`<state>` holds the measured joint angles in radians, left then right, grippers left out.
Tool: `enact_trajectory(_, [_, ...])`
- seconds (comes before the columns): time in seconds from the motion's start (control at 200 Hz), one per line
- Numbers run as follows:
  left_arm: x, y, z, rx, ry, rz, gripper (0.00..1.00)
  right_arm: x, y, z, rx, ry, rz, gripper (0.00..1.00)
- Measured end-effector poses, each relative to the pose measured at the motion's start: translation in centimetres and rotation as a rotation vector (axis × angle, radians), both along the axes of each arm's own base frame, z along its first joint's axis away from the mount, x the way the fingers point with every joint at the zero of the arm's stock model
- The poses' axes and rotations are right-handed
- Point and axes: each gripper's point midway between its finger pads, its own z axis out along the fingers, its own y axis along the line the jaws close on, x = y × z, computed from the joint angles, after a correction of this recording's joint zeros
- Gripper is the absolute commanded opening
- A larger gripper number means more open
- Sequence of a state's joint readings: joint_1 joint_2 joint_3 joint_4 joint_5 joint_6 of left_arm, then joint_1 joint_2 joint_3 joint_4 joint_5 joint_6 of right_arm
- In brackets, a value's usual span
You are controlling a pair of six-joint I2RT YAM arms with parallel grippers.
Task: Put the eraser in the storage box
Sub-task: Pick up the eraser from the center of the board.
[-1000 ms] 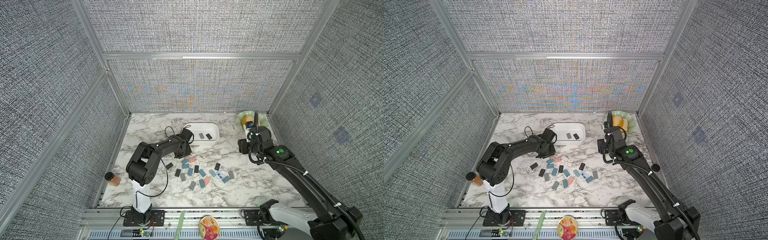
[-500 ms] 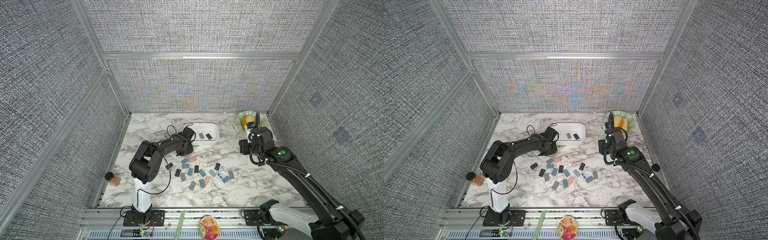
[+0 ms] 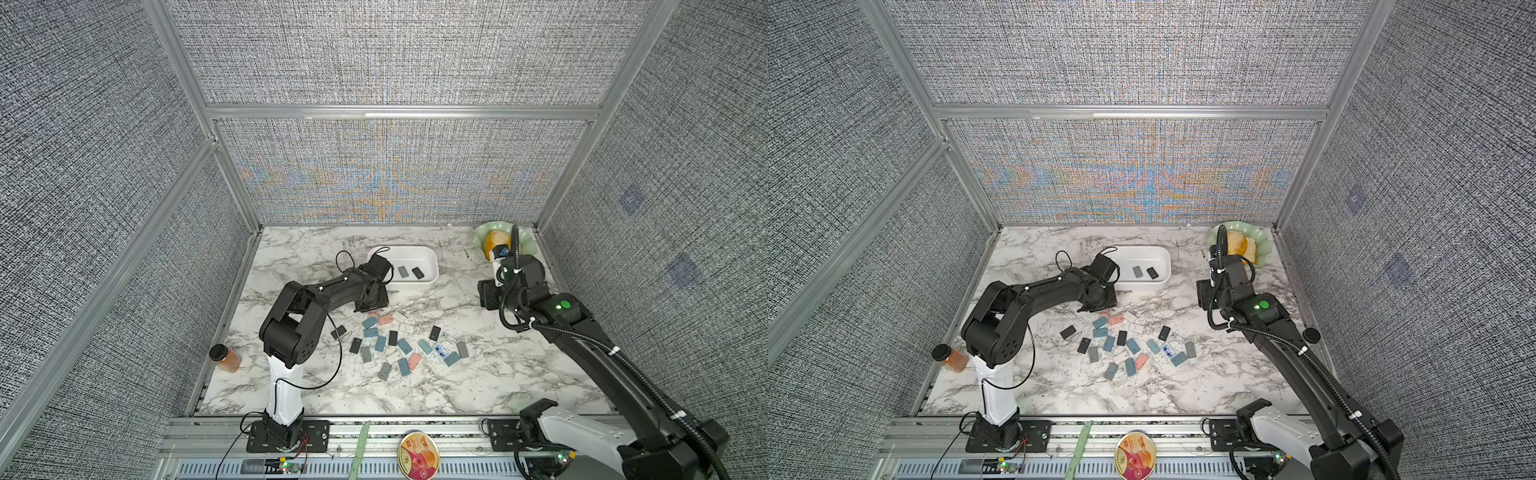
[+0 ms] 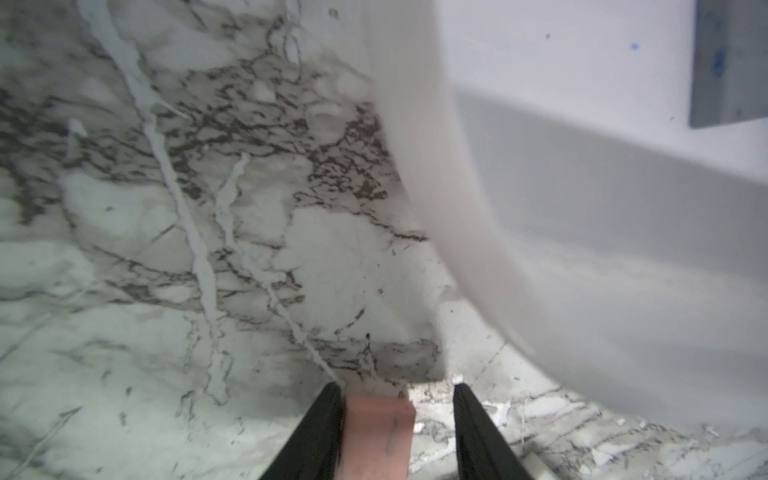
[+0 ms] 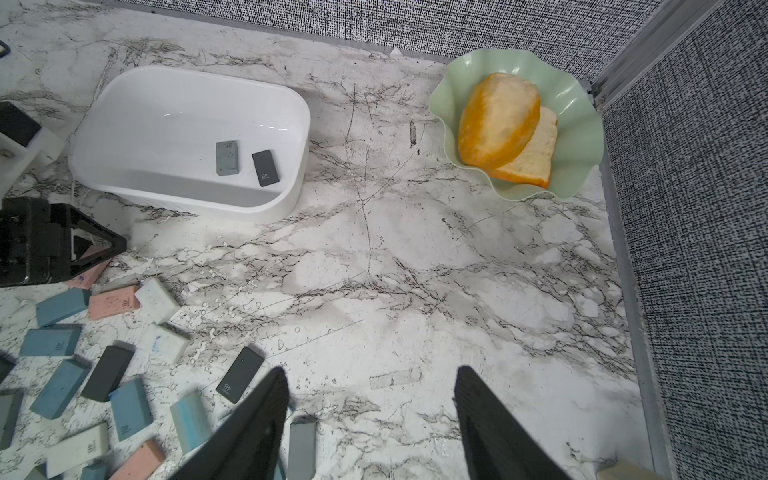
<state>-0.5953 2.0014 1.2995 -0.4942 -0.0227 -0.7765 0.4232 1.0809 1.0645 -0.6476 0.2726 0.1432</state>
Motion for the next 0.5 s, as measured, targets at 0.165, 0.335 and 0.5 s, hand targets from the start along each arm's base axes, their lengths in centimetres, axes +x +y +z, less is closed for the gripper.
enact_trajectory(0.165, [-0.15,0.01,-0.11,0.044,-0.004,-0.018,0.44,0.02,-0.06,-0.07,0.000,0.001,-0.002,0.67])
enact_trajectory(0.335, [-0.15,0.23,-0.18,0.080,-0.016,-0.022,0.42,0.04,-0.15,-0.13,-0.003,0.001,-0.005,0.67])
enact_trajectory(0.5, [-0.16,0.32,-0.02,0.098,-0.023,-0.023,0.41,0.07,-0.14,-0.23,-0.003,0.002,-0.006,0.67])
